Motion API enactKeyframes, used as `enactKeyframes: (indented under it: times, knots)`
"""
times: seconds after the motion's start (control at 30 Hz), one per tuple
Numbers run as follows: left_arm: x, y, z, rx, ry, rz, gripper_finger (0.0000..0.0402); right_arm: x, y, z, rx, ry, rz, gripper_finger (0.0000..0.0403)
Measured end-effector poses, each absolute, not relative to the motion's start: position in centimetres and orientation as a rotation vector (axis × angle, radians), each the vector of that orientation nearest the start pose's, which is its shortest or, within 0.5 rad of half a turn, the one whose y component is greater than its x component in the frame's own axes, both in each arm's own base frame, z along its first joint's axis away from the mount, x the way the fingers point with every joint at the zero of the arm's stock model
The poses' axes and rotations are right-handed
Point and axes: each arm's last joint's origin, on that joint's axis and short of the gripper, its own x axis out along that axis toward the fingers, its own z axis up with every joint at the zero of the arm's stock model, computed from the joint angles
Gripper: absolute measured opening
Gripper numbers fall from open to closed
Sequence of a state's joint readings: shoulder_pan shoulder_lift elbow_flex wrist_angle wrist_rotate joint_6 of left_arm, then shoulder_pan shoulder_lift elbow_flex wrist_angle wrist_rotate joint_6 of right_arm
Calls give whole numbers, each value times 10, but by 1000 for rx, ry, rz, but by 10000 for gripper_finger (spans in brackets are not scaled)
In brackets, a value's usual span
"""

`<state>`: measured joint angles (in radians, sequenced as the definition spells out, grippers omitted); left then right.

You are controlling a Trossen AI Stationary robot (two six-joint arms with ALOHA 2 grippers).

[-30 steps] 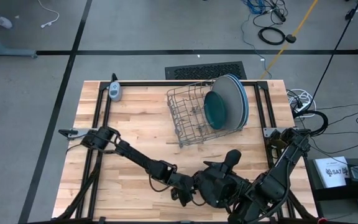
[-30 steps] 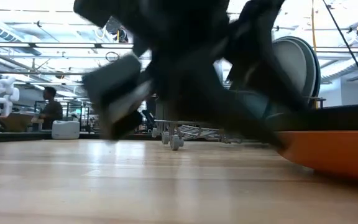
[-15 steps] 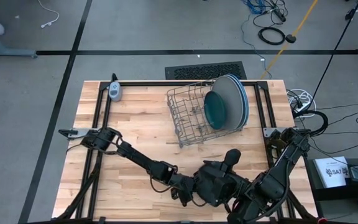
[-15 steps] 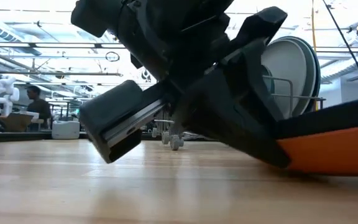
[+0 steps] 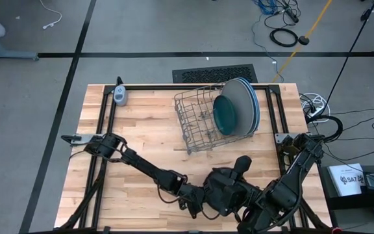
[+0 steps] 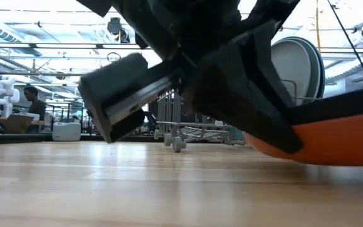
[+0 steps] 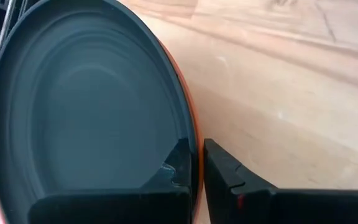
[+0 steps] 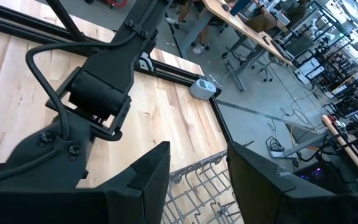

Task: Sort dishes
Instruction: Put the black plate in the dish rack

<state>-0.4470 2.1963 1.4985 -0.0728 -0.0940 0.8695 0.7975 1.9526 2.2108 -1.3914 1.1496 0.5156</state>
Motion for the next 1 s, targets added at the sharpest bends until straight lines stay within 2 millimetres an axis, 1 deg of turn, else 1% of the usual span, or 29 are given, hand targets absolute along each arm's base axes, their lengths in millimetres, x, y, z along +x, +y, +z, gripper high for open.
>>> enactKeyframes:
  times: [0.13, 0.33, 0.47, 0.6, 1.0]
  knots:
    - [426, -206, 145, 1024, 552, -652, 10, 280, 249, 397, -448, 523, -452, 153]
    - [428, -208, 153, 907, 606, -629, 16, 280, 249, 397, -444, 522, -453, 153]
    - [428, -205, 153, 832, 642, -654, 30, 280, 249, 397, -443, 523, -453, 153]
    - [426, -204, 151, 766, 680, -699, 33, 280, 249, 397, -442, 522, -453, 153]
    - [425, -204, 151, 724, 701, -686, 35, 280, 249, 397, -440, 521, -453, 153]
